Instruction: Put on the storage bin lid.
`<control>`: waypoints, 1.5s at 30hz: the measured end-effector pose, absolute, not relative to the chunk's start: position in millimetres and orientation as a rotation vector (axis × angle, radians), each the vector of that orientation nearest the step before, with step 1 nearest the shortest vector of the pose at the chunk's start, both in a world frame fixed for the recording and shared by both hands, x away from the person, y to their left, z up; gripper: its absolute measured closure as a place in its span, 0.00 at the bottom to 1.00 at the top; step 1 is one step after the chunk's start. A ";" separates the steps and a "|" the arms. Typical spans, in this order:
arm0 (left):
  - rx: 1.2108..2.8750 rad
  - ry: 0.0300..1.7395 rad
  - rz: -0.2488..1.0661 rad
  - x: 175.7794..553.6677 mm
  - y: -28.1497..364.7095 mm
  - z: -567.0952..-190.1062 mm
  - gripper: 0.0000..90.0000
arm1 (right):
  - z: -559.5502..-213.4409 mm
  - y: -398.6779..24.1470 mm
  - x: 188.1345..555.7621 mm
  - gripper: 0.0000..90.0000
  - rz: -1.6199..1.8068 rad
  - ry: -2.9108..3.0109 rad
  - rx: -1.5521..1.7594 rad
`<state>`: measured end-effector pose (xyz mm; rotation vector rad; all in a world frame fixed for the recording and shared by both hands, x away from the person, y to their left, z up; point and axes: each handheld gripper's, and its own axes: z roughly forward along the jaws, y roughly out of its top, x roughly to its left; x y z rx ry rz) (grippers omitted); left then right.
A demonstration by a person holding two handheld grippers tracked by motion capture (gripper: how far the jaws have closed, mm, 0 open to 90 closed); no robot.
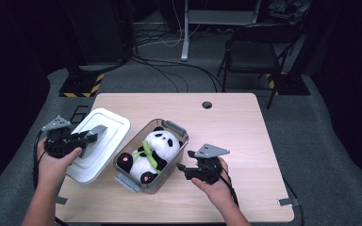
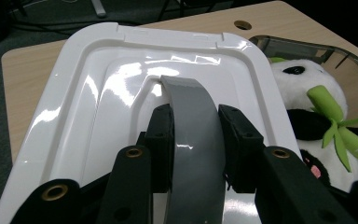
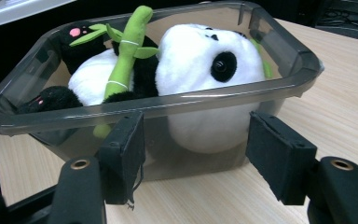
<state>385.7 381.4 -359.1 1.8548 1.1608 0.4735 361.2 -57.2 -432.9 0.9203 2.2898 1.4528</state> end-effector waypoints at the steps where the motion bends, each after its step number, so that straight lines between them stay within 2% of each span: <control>1: 1.844 1.161 0.475 385.8 379.9 -358.7 0.74 | -433.0 -58.0 361.2 0.40 1.453 2.287 0.924; 19: 1.891 1.106 0.446 391.3 339.8 -345.6 0.74 | -435.7 -70.2 364.3 0.41 1.446 2.253 0.963; 31: 1.940 1.022 0.389 398.9 294.6 -350.7 0.74 | -435.3 -75.6 365.4 0.41 1.457 2.238 0.983; 45: 1.985 0.959 0.350 406.7 260.8 -352.7 0.74 | -435.9 -77.2 366.0 0.41 1.461 2.233 0.994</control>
